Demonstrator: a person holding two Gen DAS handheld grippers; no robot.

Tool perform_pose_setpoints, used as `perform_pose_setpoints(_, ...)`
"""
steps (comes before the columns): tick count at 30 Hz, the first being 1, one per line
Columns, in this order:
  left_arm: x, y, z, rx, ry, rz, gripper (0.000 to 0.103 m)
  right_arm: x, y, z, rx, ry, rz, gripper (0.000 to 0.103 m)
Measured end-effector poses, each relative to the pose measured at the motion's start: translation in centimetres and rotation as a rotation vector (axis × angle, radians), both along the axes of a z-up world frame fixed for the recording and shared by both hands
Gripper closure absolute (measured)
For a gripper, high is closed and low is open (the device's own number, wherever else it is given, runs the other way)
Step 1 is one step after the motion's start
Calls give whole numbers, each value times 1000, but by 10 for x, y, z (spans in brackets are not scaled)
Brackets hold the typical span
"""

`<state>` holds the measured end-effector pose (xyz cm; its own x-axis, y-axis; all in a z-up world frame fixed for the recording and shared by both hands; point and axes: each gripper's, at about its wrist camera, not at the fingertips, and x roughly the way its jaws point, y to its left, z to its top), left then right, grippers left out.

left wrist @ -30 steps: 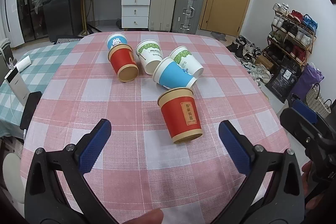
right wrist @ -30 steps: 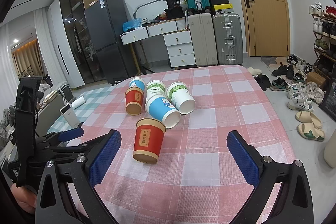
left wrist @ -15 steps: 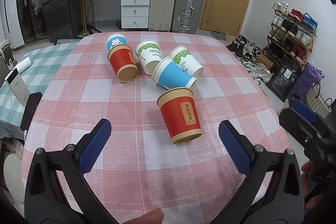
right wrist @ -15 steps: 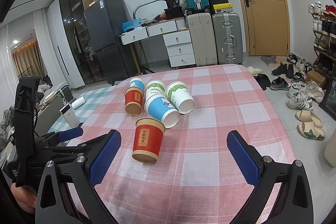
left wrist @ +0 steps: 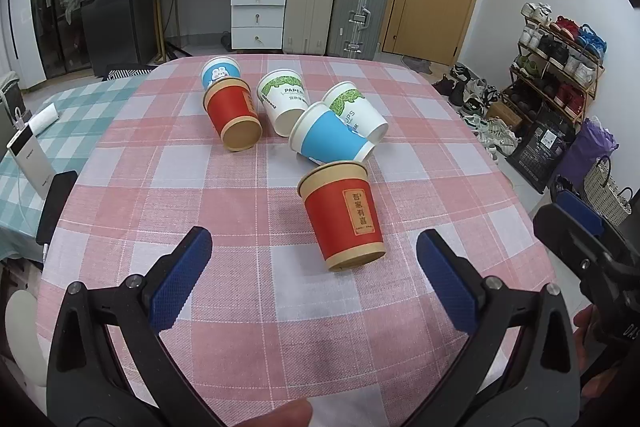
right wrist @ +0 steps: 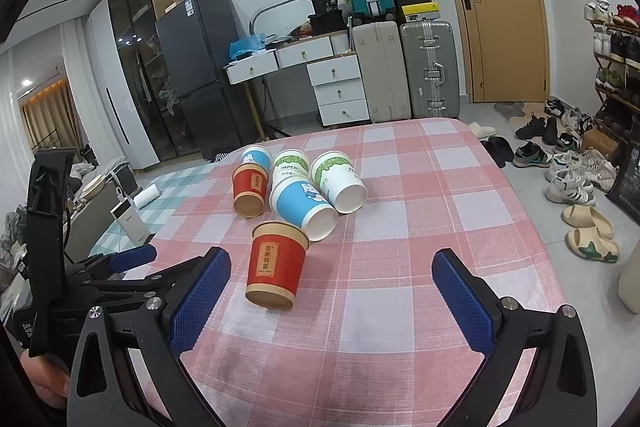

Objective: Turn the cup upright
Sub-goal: 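Move the left gripper to the red cup and close around its body, then lift the red cup with the left gripper and rotate it upright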

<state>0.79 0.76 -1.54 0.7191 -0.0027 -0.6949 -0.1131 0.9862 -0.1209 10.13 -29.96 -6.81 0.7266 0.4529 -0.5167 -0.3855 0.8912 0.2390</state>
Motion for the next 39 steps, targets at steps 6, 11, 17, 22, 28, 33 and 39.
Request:
perform_pose_setpoints(6,14,-1,-11,-9,27,-3,1,8,-6,-6,3,14,-14,0)
perform_pose_setpoints(11,34,-1,-22,-26,77,-6,1,18,-13,-15,-6,30,-41,0)
perform_pose_setpoints(17,67,-1,-39,-44,151,7,1,35,-29,-34,-11,70,-84,0)
perform_pose_setpoints(22,98,-4,-58,-76,225,19,1,50,-39,-43,26,90,-99,0)
perform_pose_setpoints(28,124,-1,-74,-145,296,37,1,63,-46,-53,72,120,-104,0)
perform_pose_setpoints(33,139,4,-84,-185,356,56,17,71,-49,-58,80,137,-102,0)
perform_pose_setpoints(39,147,2,-92,-222,393,52,40,74,-50,-60,97,145,-100,0)
